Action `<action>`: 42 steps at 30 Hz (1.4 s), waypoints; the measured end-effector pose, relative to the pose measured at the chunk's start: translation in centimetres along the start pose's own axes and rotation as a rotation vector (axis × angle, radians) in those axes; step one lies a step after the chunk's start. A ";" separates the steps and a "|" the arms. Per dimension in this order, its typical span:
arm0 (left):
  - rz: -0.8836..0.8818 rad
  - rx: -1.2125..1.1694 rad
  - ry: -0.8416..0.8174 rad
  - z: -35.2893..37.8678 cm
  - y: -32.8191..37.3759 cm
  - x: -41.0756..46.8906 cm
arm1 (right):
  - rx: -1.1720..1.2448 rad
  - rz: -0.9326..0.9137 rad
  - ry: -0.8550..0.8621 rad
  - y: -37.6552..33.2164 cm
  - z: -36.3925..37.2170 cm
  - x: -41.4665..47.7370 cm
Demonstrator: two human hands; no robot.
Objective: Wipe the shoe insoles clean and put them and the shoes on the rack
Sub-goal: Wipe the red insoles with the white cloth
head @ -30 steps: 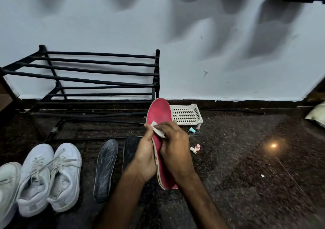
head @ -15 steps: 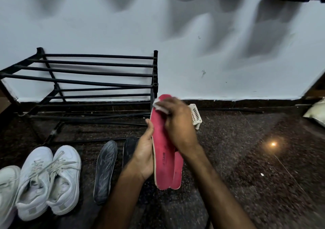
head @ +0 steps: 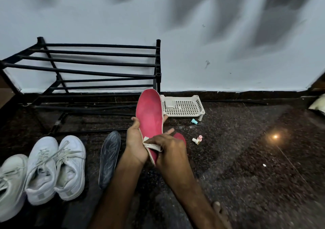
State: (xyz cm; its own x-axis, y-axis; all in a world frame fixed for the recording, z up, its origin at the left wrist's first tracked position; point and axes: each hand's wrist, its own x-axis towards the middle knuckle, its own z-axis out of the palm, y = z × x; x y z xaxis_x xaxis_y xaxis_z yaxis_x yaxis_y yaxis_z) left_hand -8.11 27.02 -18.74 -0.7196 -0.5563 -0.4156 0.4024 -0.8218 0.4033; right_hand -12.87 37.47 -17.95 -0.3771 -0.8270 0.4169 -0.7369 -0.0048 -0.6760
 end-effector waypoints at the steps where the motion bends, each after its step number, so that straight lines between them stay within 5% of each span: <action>1: 0.007 -0.017 0.003 -0.2 0.2 -0.1 | 0.037 0.015 -0.004 -0.2 -0.1 -0.3; 7: 0.104 -0.090 -0.013 -1.3 2.3 0.6 | 0.258 0.219 -0.319 -0.5 -2.3 -1.7; 11: 0.105 0.071 0.052 -0.2 2.5 -0.1 | 0.525 0.276 -0.017 -1.1 -5.7 1.7; 14: 0.089 0.125 0.087 -0.1 1.1 -0.2 | 0.257 0.154 0.160 -0.9 -5.2 4.6; 19: -0.034 0.143 0.139 -0.3 0.2 -0.4 | -0.315 -0.331 -0.268 3.0 -0.1 4.5; 24: -0.031 0.187 0.242 -0.7 0.4 -0.7 | -0.582 -0.556 -0.385 5.3 -0.7 5.0; 28: -0.033 0.246 0.248 -0.6 1.3 -0.7 | -0.766 -0.336 -0.503 8.9 -3.3 6.1; 31: -0.018 0.281 0.237 -0.4 1.4 -0.2 | -0.528 -0.166 -0.103 9.4 -5.2 5.5; 33: 0.002 0.271 0.238 -0.3 0.6 0.1 | -0.432 -0.278 0.014 7.4 -4.6 4.8; 36: -0.029 0.240 0.216 0.0 -0.1 0.1 | -0.448 -0.513 -0.189 5.9 -2.2 4.0; 42: -0.011 0.267 0.159 -0.2 0.4 -0.2 | -0.647 -0.395 -0.359 8.8 -2.8 6.0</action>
State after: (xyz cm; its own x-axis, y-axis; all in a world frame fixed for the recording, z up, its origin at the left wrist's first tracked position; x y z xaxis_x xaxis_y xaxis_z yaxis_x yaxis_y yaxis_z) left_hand -7.69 26.82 -18.67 -0.6169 -0.5769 -0.5354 0.2164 -0.7784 0.5893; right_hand -23.19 34.09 -19.69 0.0975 -0.9615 0.2569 -0.9951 -0.0989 0.0074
